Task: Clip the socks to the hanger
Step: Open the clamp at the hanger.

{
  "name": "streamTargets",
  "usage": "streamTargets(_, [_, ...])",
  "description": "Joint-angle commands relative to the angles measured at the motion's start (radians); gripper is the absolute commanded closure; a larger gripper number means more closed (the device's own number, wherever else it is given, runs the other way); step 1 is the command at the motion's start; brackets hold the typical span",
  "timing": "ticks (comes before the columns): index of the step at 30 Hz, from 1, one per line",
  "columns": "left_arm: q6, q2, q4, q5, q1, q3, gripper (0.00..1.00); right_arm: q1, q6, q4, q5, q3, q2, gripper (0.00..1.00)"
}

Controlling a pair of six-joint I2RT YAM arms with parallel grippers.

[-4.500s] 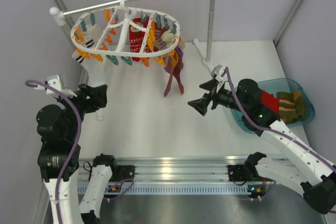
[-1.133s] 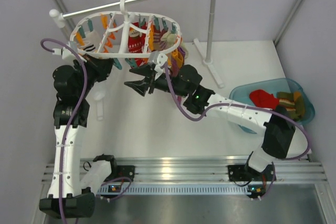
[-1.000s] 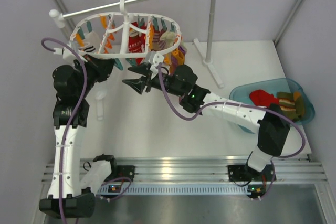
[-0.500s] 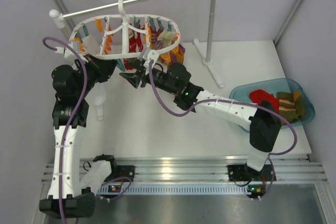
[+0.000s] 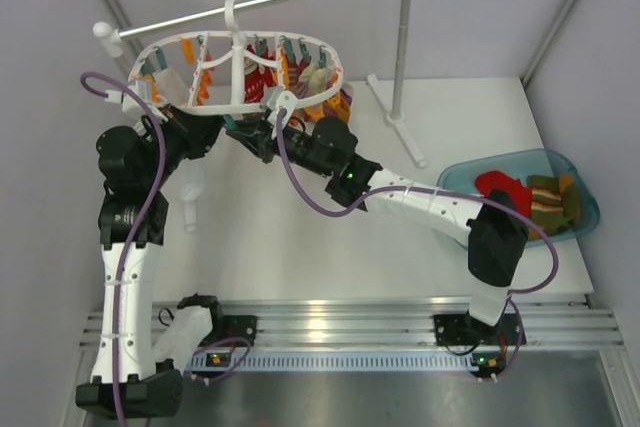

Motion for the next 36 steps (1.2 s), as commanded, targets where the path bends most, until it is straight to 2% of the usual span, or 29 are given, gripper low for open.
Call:
streamTargets(1, [-0.001,-0.059,0.013,0.026,-0.001,0.003,0.72,0.008,-0.010,0.010,0.004,0.049,-0.001,1.00])
streamTargets(2, [0.002,-0.066,0.011,0.017,0.000,0.000,0.64,0.008,-0.004,0.008,0.008,0.050,-0.001,1.00])
streamTargets(5, [0.005,-0.103,-0.021,-0.030,0.000,-0.009,0.47,0.008,0.007,-0.001,0.028,0.049,-0.008,1.00])
streamTargets(8, [0.028,-0.142,-0.029,-0.017,-0.001,-0.022,0.42,0.008,0.015,-0.007,0.036,0.052,-0.011,1.00])
streamTargets(13, [0.002,-0.143,0.005,0.028,0.000,-0.022,0.42,0.008,0.025,-0.009,0.022,0.056,-0.008,1.00])
streamTargets(23, [-0.004,-0.056,0.050,-0.027,-0.001,0.006,0.46,0.014,0.045,-0.006,-0.004,0.053,-0.020,1.00])
streamTargets(29, [-0.030,-0.040,0.135,-0.060,0.000,-0.012,0.49,0.019,0.041,-0.004,-0.022,0.038,-0.029,1.00])
streamTargets(36, [-0.056,-0.017,0.178,-0.047,-0.001,-0.026,0.50,0.024,0.032,-0.010,-0.025,0.033,-0.031,1.00])
